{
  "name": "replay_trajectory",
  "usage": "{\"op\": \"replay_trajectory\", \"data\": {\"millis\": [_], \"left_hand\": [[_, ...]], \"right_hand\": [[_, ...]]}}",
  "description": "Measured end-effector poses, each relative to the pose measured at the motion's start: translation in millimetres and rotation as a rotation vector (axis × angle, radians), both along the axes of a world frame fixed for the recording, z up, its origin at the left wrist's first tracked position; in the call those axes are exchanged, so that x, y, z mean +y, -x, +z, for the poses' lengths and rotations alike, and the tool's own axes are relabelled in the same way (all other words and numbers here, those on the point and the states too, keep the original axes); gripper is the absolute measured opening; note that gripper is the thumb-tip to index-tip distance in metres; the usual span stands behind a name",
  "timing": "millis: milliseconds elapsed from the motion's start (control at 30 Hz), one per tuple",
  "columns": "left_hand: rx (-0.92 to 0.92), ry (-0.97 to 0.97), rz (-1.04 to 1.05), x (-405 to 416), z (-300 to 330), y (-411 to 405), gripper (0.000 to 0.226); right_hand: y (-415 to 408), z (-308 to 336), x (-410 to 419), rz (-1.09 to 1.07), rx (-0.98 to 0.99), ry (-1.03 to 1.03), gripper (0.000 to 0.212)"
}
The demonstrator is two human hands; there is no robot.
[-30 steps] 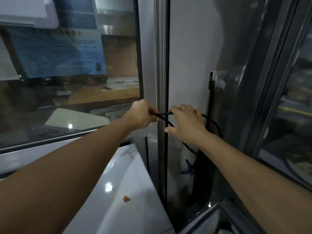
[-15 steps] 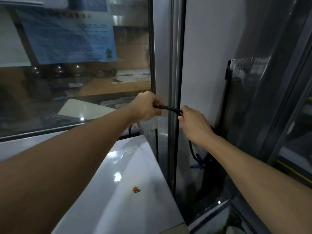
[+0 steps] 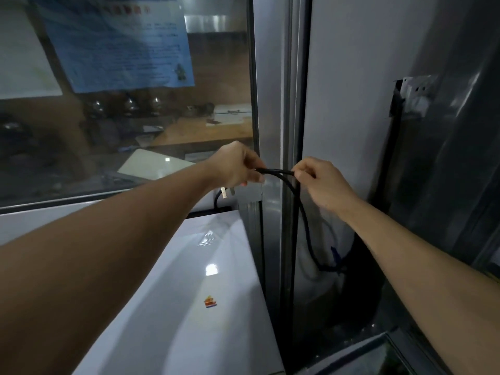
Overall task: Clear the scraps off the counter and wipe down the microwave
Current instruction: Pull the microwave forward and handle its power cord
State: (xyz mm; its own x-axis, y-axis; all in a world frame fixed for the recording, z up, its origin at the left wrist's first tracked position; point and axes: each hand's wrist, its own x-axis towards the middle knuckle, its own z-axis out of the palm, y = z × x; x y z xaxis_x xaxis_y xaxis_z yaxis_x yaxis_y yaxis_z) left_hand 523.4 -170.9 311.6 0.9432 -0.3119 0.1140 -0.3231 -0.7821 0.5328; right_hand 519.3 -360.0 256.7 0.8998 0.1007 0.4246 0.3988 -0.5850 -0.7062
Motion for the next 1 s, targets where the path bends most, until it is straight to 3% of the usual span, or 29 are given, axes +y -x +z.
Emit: {"op": "replay_trajectory", "data": {"millis": [200,400,467,533,600,700,867,1000], "left_hand": [[0.058,-0.07,0.062,19.4,-16.0,-14.1,0.02],[0.078,-0.139,0.055,24.6,-34.1,-28.5,0.022],[0.072,-0.147,0.058,25.2,-35.9,-31.4,0.021],[0.068,-0.154,0.063,24.9,-36.7,-33.5,0.02],[0.062,-0.169,0.059,23.3,-37.3,-35.1,0.02],[0.044,-0.177,0.059,20.7,-37.9,-37.4,0.017],[-0.004,-0.19,0.063,25.5,-39.8,-39.8,0.013],[-0.022,-0.18,0.073,27.9,-44.5,-39.9,0.012]], "right_hand": [[-9.2,-8.9,-19.9,-0.009,0.047,-0.145,0.031],[-19.1,-45.4,-26.6,-0.073,0.149,-0.307,0.024],[-21.8,-53.1,-23.6,-0.14,0.117,-0.208,0.024],[-23.2,-55.4,-16.6,-0.266,0.005,0.147,0.021],[-22.7,-53.8,-3.5,-0.315,-0.158,0.474,0.038],[-23.0,-49.0,25.6,-0.314,-0.315,0.749,0.044],[-33.3,-48.3,55.1,-0.269,-0.081,0.552,0.052],[-38.1,-57.4,63.3,-0.184,-0.02,0.459,0.056]]}}
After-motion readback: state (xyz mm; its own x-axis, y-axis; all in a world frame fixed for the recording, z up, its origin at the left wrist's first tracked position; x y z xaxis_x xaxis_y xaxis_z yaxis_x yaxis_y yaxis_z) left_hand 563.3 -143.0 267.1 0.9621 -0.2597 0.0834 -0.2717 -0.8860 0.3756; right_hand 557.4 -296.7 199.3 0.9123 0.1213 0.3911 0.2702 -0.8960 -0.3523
